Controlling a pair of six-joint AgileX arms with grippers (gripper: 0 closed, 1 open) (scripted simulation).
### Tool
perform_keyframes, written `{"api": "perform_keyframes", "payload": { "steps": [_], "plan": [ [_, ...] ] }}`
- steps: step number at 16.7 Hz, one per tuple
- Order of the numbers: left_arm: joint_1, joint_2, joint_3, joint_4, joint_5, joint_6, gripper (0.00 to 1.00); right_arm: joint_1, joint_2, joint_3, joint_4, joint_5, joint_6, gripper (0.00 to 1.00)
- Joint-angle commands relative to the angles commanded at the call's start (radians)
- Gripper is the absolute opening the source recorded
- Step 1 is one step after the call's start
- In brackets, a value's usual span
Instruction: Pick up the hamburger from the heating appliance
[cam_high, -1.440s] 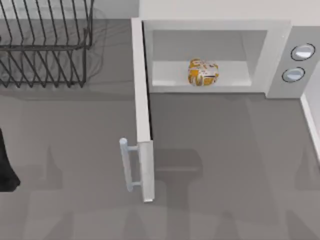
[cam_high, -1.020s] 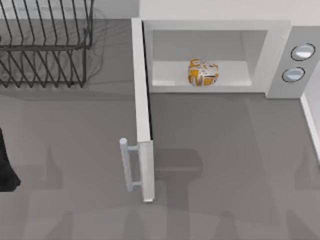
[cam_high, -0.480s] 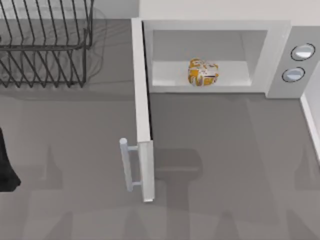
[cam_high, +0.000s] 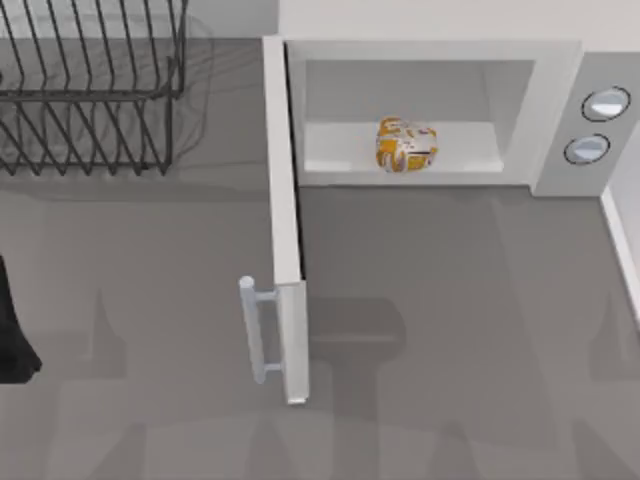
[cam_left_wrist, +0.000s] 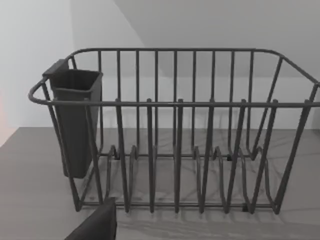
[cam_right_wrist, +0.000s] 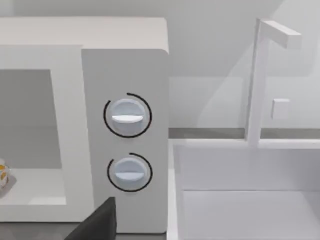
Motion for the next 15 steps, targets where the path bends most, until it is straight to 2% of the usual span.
{"api": "perform_keyframes", "payload": {
  "steps": [3, 7, 15],
  "plan": [
    [0.0, 0.0, 0.0, 0.0, 0.0, 0.0, 1.0, 0.014, 0.058, 0.027, 0.021, 0.013, 0.006, 1.0],
    [0.0, 0.0, 0.0, 0.0, 0.0, 0.0, 1.0, 0.064, 0.268, 0.128, 0.096, 0.063, 0.027, 1.0],
    [0.0, 0.0, 0.0, 0.0, 0.0, 0.0, 1.0, 0.234, 0.989, 0.47, 0.352, 0.231, 0.098, 1.0]
  ]
}}
